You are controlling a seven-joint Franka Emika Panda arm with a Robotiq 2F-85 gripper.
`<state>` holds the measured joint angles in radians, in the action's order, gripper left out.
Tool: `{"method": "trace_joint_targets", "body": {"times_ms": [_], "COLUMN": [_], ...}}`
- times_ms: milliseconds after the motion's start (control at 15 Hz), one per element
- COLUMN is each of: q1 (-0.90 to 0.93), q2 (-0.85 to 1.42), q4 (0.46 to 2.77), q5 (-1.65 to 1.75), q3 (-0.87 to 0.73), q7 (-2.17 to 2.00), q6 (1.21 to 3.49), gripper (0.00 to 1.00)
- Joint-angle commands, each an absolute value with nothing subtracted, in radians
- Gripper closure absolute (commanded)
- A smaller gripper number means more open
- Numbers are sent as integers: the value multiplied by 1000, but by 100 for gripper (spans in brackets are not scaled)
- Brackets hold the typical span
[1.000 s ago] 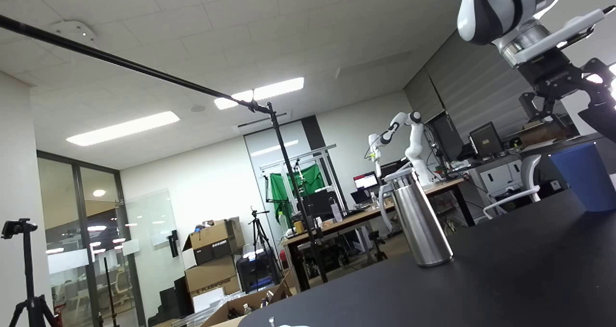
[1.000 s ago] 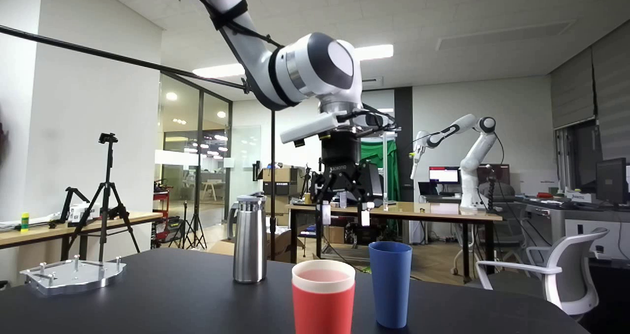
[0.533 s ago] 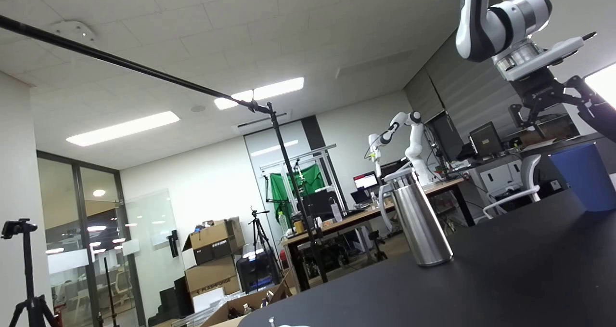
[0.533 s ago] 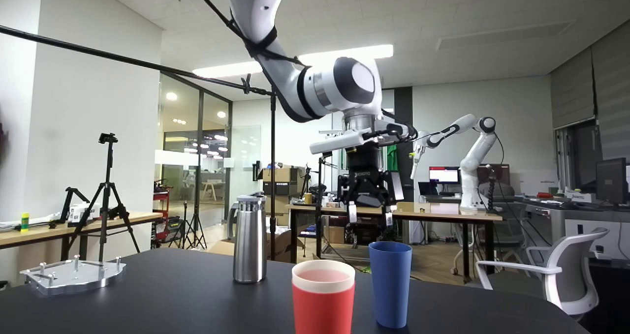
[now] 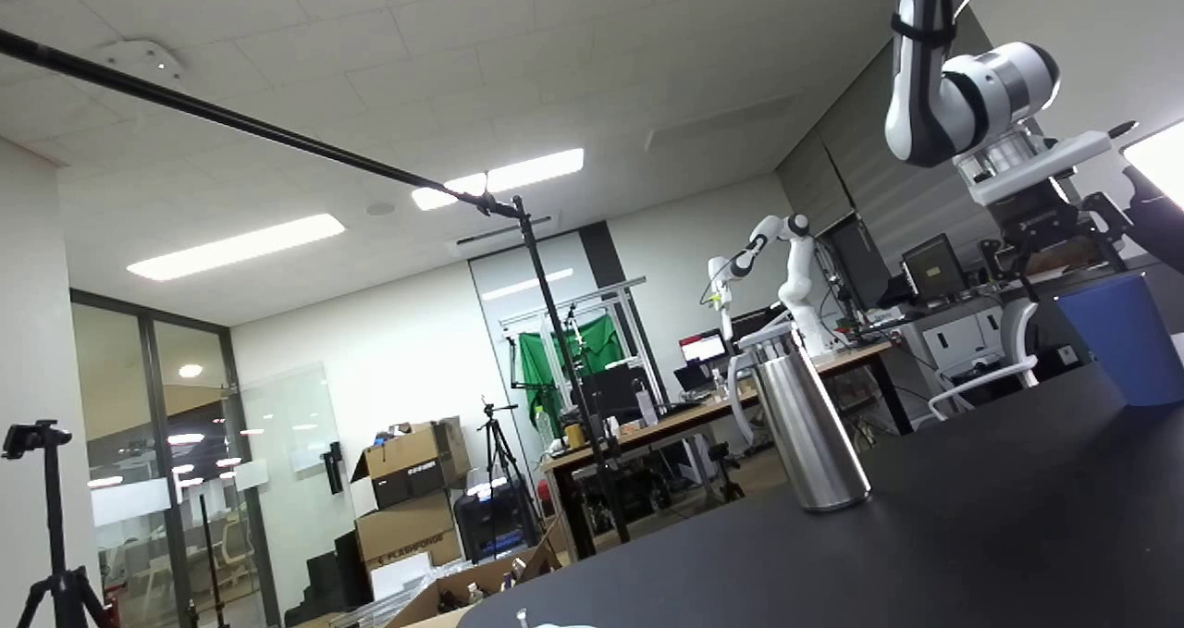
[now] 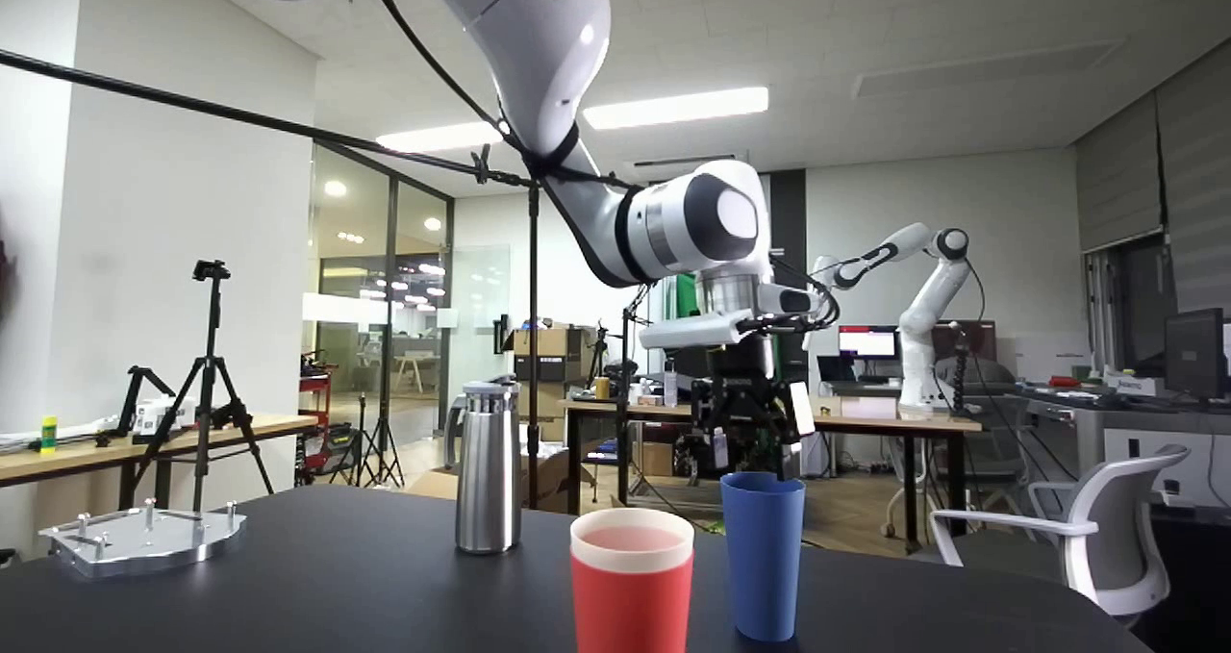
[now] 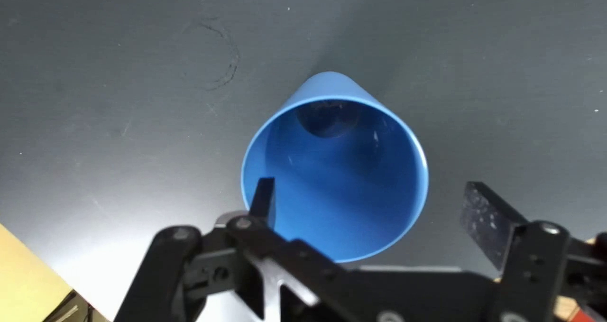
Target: Put the white cup into the orange cup then the blue cup into the white cup
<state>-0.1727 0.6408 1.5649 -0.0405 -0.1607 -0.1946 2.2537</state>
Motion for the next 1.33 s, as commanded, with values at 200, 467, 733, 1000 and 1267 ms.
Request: {"method": "trace_joint_targets", "body": {"times_ms": [200,467,733,1000,1267], "q1": [-167,-152,-136,-114,-87], "q2": [784,795,754,672,539], "q4": [1417,1396,1401,1432,1499], "q5": [-49,-44,-46,-30,-9], "q3": [-166,-163,-158,-159,-154], "q7": [-251,-250,-253,-247,-235], "q6": [2241,2224,2138,2003,1891], "gripper": [32,62,88,100,99]}}
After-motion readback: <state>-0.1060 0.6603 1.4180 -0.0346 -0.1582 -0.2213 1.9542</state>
